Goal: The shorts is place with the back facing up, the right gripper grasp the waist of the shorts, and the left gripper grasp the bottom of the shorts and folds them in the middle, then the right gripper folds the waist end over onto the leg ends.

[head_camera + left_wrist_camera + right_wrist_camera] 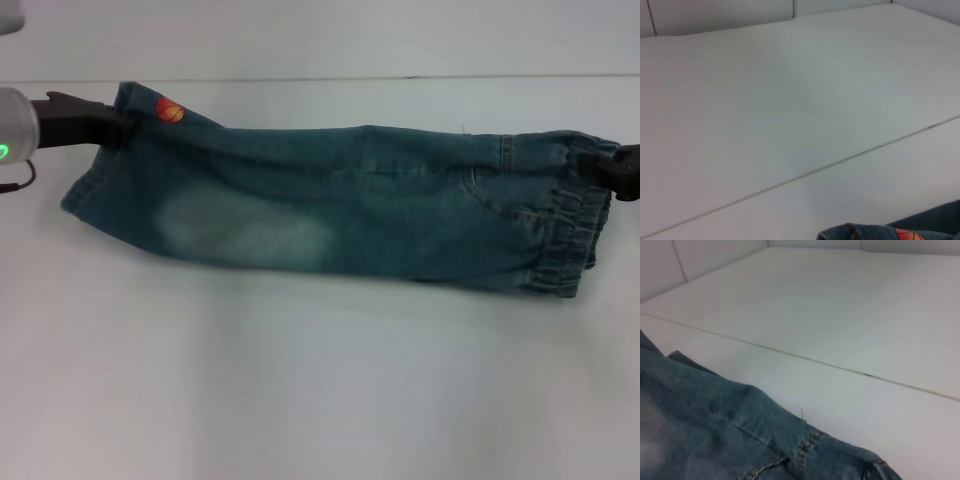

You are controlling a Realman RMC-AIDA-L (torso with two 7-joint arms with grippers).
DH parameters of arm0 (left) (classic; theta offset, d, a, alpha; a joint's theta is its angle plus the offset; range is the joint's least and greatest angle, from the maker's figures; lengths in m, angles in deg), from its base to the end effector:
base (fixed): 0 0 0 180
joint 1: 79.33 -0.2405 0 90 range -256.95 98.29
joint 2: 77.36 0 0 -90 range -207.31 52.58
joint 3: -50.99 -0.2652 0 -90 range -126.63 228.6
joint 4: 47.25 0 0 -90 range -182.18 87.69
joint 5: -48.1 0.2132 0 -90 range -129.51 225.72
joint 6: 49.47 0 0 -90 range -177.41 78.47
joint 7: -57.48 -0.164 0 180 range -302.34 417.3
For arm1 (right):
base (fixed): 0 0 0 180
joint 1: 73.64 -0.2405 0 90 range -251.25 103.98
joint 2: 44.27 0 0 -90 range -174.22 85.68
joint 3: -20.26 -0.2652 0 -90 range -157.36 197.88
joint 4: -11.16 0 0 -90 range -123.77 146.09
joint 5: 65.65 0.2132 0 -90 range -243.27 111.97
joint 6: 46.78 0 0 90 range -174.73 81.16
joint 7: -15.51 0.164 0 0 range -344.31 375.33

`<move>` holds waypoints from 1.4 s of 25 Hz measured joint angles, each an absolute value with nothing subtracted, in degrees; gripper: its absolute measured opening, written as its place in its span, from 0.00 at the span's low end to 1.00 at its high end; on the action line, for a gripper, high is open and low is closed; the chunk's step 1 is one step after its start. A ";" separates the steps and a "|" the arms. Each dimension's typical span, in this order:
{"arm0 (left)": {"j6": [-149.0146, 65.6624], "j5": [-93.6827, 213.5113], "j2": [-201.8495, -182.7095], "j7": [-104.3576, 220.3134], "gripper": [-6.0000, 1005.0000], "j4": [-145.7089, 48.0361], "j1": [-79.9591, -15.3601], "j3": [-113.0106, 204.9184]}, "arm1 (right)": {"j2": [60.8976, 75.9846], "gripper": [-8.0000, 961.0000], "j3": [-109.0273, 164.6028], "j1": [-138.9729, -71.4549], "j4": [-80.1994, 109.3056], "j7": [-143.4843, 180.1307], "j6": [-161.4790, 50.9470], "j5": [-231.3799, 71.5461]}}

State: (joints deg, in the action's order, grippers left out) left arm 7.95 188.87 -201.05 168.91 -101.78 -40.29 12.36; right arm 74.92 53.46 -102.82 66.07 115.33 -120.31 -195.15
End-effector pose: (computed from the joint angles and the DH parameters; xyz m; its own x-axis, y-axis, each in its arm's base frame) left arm -0.2639 0.4493 0.0218 0.7672 0.5251 0.3683 0.6267 -0.4915 -0.6047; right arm 0.3144 0.3891 0.0536 0.7470 -0.5169 -0.4180 -0.6645 -0.5620 -0.4925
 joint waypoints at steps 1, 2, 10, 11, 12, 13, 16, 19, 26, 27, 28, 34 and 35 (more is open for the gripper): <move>7.42 188.82 -201.00 169.01 0.04 -101.28 -40.16 12.11 | 74.83 0.08 53.48 -102.82 65.85 115.20 -120.22 -195.15; 6.62 188.78 -200.98 169.06 0.05 -100.78 -39.98 12.03 | 74.75 0.08 53.49 -102.82 65.63 115.02 -120.08 -195.16; 1.93 189.12 -201.09 169.07 0.12 -97.63 -38.65 9.18 | 74.98 0.09 53.92 -103.02 65.04 113.79 -119.11 -195.14; 1.34 189.17 -201.16 169.11 0.13 -97.59 -38.63 8.65 | 74.98 0.09 54.09 -103.08 65.02 113.75 -119.10 -195.13; 0.72 189.20 -201.26 169.37 0.13 -97.57 -38.63 7.84 | 74.99 0.09 54.27 -103.16 65.02 113.74 -119.06 -195.12; 0.41 189.22 -201.26 169.79 0.14 -97.52 -38.63 7.01 | 74.99 0.09 54.43 -103.18 65.09 113.74 -119.07 -195.15; 0.09 189.39 -201.08 171.20 0.17 -97.39 -38.63 5.16 | 74.93 0.14 54.60 -103.16 65.38 113.75 -119.49 -195.19; 0.08 190.36 -201.04 172.07 0.20 -97.88 -38.76 4.93 | 74.81 0.27 55.04 -103.00 65.41 113.68 -119.67 -195.20; 0.06 189.40 -201.09 172.32 0.47 -99.74 -41.26 5.36 | 74.49 0.60 55.06 -101.89 65.61 111.82 -121.18 -195.27; 0.25 188.73 -201.10 172.20 0.51 -100.17 -41.71 5.29 | 74.42 0.65 55.06 -101.72 65.67 111.75 -121.50 -195.27; 0.60 188.04 -201.15 172.09 0.55 -100.73 -42.18 5.07 | 74.35 0.69 55.07 -101.59 65.82 111.77 -122.01 -195.28; 5.12 180.92 -201.19 170.22 0.85 -104.26 -45.33 3.30 | 73.81 0.88 55.05 -100.97 67.02 112.06 -124.54 -195.49; 5.84 180.09 -201.14 169.90 0.85 -104.60 -45.64 3.33 | 73.87 0.90 55.03 -100.82 67.57 112.06 -124.53 -195.80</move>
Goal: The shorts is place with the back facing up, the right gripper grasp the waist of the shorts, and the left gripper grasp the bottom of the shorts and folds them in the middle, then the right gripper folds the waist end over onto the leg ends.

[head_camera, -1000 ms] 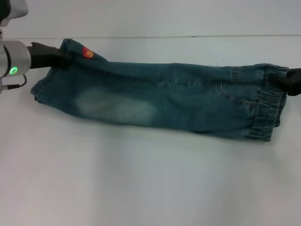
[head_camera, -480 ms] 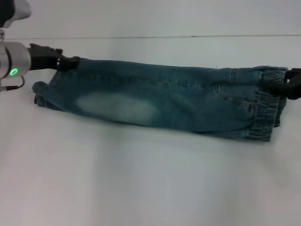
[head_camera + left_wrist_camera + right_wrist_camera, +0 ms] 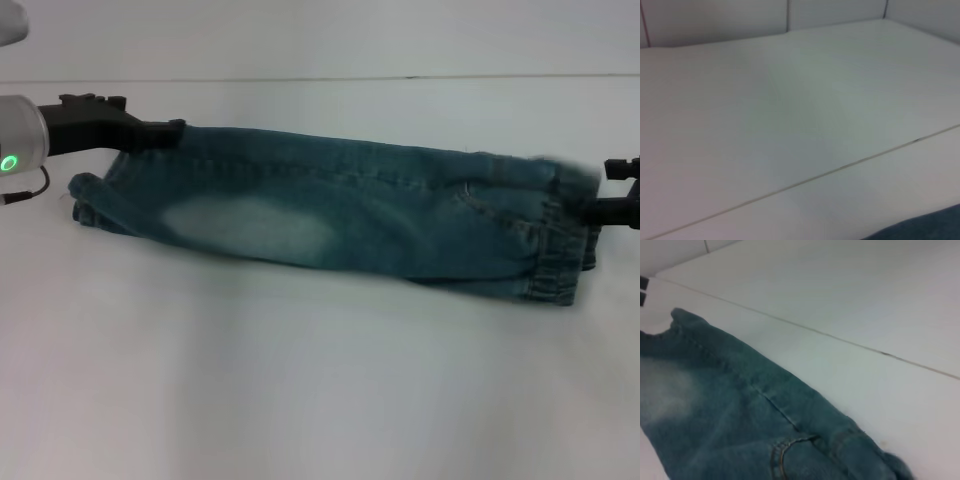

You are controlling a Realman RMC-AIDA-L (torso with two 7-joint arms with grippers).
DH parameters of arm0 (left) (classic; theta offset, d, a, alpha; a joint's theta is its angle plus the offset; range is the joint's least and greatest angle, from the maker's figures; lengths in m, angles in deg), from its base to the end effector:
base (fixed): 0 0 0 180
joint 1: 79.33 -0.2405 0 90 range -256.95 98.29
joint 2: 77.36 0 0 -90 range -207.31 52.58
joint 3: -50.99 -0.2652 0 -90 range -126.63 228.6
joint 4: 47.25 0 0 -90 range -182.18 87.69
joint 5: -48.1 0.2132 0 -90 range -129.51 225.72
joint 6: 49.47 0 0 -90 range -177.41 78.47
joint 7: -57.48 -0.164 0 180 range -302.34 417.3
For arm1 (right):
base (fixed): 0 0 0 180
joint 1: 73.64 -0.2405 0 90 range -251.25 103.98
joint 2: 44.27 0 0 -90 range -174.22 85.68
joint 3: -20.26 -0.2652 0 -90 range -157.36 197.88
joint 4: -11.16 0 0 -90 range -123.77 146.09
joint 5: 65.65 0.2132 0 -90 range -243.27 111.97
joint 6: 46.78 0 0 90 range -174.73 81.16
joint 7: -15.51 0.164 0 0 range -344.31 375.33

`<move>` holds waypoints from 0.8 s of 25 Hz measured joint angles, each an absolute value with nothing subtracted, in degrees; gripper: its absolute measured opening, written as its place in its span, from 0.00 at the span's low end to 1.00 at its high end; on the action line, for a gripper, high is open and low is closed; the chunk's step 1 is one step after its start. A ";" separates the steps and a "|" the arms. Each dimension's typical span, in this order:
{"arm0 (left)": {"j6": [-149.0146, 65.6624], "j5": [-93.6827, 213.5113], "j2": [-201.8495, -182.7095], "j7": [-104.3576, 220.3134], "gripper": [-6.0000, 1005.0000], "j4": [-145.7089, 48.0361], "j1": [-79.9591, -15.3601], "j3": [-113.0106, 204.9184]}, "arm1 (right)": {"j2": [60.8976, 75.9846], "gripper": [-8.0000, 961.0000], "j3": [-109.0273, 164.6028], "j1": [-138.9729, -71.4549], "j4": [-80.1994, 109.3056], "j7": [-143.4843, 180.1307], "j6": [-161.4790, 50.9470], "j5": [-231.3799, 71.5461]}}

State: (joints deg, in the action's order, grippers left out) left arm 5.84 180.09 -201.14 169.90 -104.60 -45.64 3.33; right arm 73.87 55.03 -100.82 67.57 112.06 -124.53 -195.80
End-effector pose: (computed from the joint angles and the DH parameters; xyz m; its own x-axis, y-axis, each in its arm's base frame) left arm -0.2580 0.4392 0.0145 0.7649 0.4935 0.4139 0.6395 -0.5046 -0.5800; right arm 0.3205 0.3735 0.0567 0.7964 -0.4999 -0.3404 -0.6040 -0.6292 -0.4892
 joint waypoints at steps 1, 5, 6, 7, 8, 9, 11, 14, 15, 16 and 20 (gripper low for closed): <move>7.00 179.11 -201.14 169.39 0.86 -105.02 -46.00 3.33 | 74.01 0.92 55.01 -100.67 68.16 112.07 -124.56 -196.35; 11.41 175.90 -201.24 167.72 0.88 -106.09 -46.86 3.22 | 74.50 0.97 54.78 -100.06 70.42 112.31 -125.12 -199.41; 12.51 175.07 -201.26 167.32 0.89 -106.16 -46.94 3.21 | 74.57 0.97 54.62 -99.83 70.84 112.37 -125.43 -199.84; 13.71 173.96 -201.28 166.58 0.90 -106.17 -47.12 3.22 | 74.62 0.97 54.53 -99.60 71.13 112.39 -125.53 -199.95; 14.72 172.79 -201.29 165.72 0.90 -106.12 -47.29 3.24 | 74.72 0.97 54.48 -99.25 71.45 112.39 -125.86 -199.95; 15.74 171.50 -201.32 164.64 0.91 -105.96 -47.52 3.23 | 74.84 0.97 54.45 -98.82 71.83 112.31 -126.00 -199.70; 17.67 168.65 -201.34 162.32 0.91 -105.37 -48.00 3.19 | 75.07 0.97 54.41 -98.00 72.35 111.78 -126.40 -198.82; 21.92 163.84 -201.27 157.80 0.91 -103.23 -48.39 3.47 | 75.22 0.97 54.39 -96.37 72.80 110.30 -127.92 -196.00; 24.55 161.65 -201.17 155.58 0.91 -102.30 -48.68 3.72 | 75.23 0.97 54.35 -95.64 72.87 109.65 -128.62 -194.69; 24.55 161.65 -201.17 155.58 0.91 -102.30 -48.68 3.72 | 75.23 0.97 54.30 -94.99 72.93 108.99 -129.18 -193.32; 31.58 158.04 -201.05 150.71 0.91 -100.75 -49.81 3.96 | 75.26 0.96 53.71 -91.34 72.70 104.23 -130.83 -186.01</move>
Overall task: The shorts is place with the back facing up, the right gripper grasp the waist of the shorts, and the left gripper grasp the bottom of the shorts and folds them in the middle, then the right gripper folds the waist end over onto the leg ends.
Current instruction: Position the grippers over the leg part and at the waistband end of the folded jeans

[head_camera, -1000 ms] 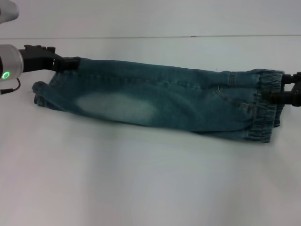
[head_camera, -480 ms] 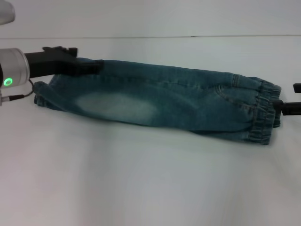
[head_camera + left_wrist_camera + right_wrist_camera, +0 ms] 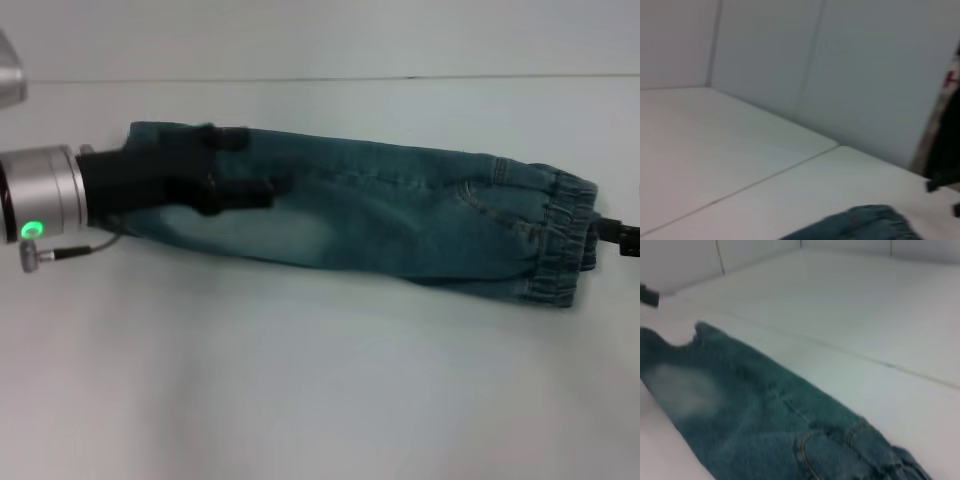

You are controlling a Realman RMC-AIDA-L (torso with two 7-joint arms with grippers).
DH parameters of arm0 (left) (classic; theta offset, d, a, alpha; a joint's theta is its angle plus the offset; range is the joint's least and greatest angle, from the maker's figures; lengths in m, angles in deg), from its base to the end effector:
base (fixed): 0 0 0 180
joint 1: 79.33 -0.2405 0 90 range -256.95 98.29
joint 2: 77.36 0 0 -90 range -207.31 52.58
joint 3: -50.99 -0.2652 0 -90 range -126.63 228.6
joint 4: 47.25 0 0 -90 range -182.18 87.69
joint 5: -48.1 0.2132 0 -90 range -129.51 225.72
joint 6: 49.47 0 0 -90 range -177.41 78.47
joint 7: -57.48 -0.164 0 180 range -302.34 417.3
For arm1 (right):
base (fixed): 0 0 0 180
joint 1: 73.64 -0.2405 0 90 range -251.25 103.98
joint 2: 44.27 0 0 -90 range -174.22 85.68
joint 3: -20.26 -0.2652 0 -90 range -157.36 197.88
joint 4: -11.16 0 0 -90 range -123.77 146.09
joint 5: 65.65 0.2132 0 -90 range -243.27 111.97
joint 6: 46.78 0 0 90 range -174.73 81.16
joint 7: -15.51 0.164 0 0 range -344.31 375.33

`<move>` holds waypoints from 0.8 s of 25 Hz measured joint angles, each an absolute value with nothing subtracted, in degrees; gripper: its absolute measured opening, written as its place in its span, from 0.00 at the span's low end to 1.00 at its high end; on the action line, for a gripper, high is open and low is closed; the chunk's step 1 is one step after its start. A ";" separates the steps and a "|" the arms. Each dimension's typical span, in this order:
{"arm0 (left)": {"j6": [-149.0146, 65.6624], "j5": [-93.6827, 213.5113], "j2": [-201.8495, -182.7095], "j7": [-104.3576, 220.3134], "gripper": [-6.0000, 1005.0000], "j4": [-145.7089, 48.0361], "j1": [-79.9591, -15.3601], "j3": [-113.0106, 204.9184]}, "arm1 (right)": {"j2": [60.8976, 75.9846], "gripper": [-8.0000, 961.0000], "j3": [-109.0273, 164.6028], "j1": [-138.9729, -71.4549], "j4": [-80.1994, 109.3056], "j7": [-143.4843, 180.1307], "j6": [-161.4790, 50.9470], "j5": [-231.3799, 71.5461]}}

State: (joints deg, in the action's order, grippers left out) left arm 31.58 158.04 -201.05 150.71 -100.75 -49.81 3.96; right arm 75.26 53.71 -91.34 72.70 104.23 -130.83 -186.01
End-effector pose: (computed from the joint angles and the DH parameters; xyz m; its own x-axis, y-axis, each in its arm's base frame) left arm -0.2170 0.3759 -0.0125 0.7720 0.3317 0.5422 0.5136 -0.8280 -0.2248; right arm 0.3353 0.3246 0.0709 0.8089 -0.4124 -0.4191 -0.5843 -0.6436 -0.4944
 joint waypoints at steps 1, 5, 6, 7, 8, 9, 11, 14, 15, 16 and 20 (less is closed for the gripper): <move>33.49 157.41 -200.91 149.61 0.91 -99.96 -49.99 4.05 | 75.34 0.96 53.63 -90.27 72.25 102.76 -131.08 -183.85; 37.26 157.09 -200.16 147.45 0.92 -97.37 -50.35 4.16 | 75.60 0.96 53.53 -87.24 69.03 97.17 -131.63 -177.40; 37.29 157.20 -200.08 147.14 0.92 -97.02 -50.66 4.19 | 75.61 0.96 53.44 -86.59 67.80 95.54 -131.73 -175.96; 37.09 157.28 -200.04 146.93 0.92 -96.82 -50.96 4.21 | 75.62 0.96 53.29 -86.21 66.46 94.15 -131.75 -174.75; 36.78 157.32 -200.04 146.84 0.92 -96.79 -51.18 4.24 | 75.61 0.96 53.07 -85.91 65.23 92.85 -131.77 -173.72; 36.43 157.37 -200.05 146.73 0.92 -96.76 -51.49 4.25 | 75.62 0.96 52.68 -85.68 63.67 91.42 -131.83 -172.76; 36.25 157.40 -200.12 146.42 0.92 -96.76 -51.83 4.26 | 75.61 0.96 51.74 -85.53 61.15 88.97 -132.03 -171.87; 35.53 157.41 -200.39 145.60 0.92 -96.76 -52.17 4.30 | 75.61 0.96 50.27 -85.44 57.76 85.46 -132.65 -171.14; 35.01 157.41 -200.58 145.32 0.92 -96.71 -52.22 4.23 | 75.61 0.96 49.95 -85.44 56.90 84.65 -132.83 -170.85; 34.35 157.41 -200.78 145.13 0.92 -96.58 -52.23 4.10 | 75.61 0.96 49.66 -85.43 55.96 83.86 -132.97 -170.48; 31.82 157.14 -201.21 144.37 0.92 -94.67 -51.57 3.62 | 75.61 0.96 48.86 -85.28 53.23 81.13 -133.85 -168.85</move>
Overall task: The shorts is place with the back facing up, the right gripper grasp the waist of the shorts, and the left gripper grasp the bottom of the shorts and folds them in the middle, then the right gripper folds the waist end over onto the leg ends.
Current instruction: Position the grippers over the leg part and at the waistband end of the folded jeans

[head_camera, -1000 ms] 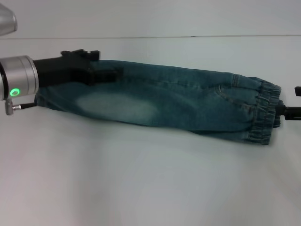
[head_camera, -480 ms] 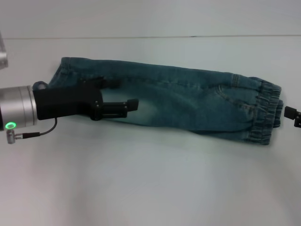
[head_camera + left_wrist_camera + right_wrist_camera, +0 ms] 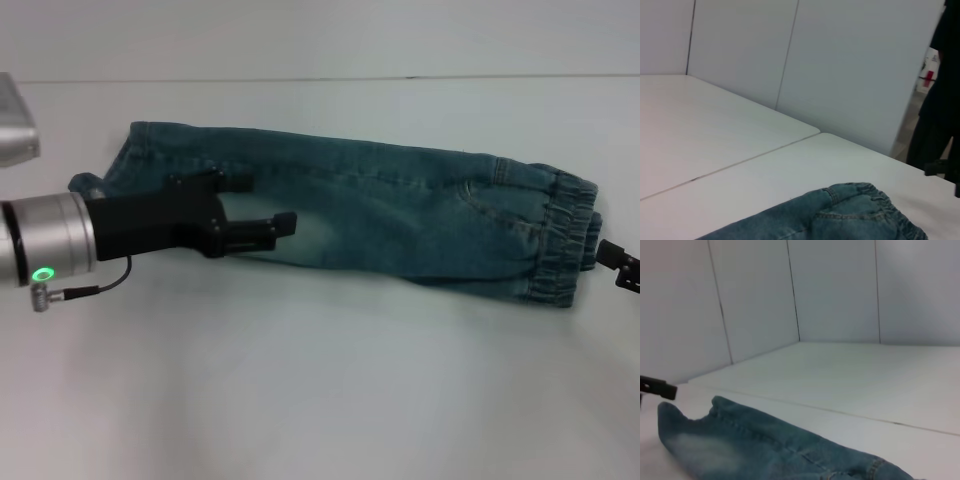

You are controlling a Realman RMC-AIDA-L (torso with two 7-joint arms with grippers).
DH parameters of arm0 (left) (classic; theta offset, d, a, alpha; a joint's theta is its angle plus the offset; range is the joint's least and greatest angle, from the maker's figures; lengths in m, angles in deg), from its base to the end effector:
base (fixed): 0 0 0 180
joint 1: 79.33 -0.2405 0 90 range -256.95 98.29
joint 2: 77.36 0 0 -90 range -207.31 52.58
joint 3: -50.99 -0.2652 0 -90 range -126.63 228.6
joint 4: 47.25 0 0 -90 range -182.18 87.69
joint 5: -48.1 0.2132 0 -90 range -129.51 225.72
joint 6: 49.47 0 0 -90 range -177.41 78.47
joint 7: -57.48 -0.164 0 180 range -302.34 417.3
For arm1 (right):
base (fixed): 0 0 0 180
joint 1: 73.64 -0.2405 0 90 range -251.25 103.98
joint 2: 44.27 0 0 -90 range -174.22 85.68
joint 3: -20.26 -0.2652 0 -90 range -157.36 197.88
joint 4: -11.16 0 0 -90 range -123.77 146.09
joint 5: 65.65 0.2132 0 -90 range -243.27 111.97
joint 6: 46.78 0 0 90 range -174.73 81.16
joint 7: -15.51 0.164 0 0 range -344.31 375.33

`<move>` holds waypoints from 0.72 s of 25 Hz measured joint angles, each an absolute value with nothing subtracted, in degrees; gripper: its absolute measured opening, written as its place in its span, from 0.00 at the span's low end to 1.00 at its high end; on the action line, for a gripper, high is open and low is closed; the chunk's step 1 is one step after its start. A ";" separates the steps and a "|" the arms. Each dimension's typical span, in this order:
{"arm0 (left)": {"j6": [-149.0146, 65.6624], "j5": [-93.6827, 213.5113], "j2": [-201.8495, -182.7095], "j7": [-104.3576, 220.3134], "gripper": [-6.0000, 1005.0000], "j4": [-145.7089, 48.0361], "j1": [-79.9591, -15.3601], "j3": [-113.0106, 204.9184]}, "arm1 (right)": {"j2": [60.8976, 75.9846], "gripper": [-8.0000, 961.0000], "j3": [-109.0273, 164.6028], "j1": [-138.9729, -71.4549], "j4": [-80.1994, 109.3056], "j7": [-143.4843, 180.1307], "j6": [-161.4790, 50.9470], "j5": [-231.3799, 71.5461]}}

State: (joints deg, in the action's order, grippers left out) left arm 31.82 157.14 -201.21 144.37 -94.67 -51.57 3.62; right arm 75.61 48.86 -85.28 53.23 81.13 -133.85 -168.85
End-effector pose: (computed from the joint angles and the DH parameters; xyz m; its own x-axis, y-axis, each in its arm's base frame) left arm -0.2367 0.3579 -0.0338 0.7674 0.3480 0.5385 0.5142 -0.8357 -0.1929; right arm 0.3607 0.2762 0.0397 0.7300 -0.2395 -0.6401 -0.6225 -0.6196 -0.4781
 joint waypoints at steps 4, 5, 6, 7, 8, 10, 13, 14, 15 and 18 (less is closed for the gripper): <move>29.85 156.29 -201.23 143.12 0.92 -92.28 -50.63 3.53 | 75.61 0.96 48.06 -85.24 51.59 79.27 -134.29 -168.56; 29.63 156.14 -201.24 142.59 0.92 -91.69 -50.38 3.51 | 75.61 0.96 48.01 -85.20 51.46 79.10 -134.30 -168.57; 29.55 156.10 -201.24 142.13 0.92 -91.23 -50.17 3.46 | 75.61 0.96 48.01 -85.18 51.39 78.90 -134.30 -168.58; 29.54 156.07 -201.27 141.70 0.92 -90.79 -50.00 3.32 | 75.61 0.96 48.02 -85.11 51.24 78.55 -134.31 -168.59; 29.54 156.06 -201.29 141.44 0.92 -90.54 -49.93 3.21 | 75.61 0.96 47.97 -85.00 51.03 78.12 -134.33 -168.60; 29.70 155.97 -201.33 141.12 0.92 -90.33 -49.90 3.05 | 75.61 0.95 47.86 -84.86 50.70 77.20 -134.52 -168.57; 30.07 155.94 -201.34 141.10 0.92 -90.40 -49.95 3.02 | 75.61 0.95 47.76 -84.75 50.62 76.49 -134.73 -168.56; 30.16 155.93 -201.35 141.14 0.92 -90.49 -50.06 3.02 | 75.61 0.95 47.75 -84.72 50.61 76.39 -134.74 -168.59; 30.36 155.93 -201.34 141.21 0.92 -90.60 -50.26 3.05 | 75.61 0.95 47.75 -84.70 50.54 76.24 -134.72 -168.65; 31.39 155.91 -201.27 141.27 0.92 -90.71 -50.68 3.41 | 75.60 0.95 47.56 -84.57 49.22 74.35 -134.45 -168.76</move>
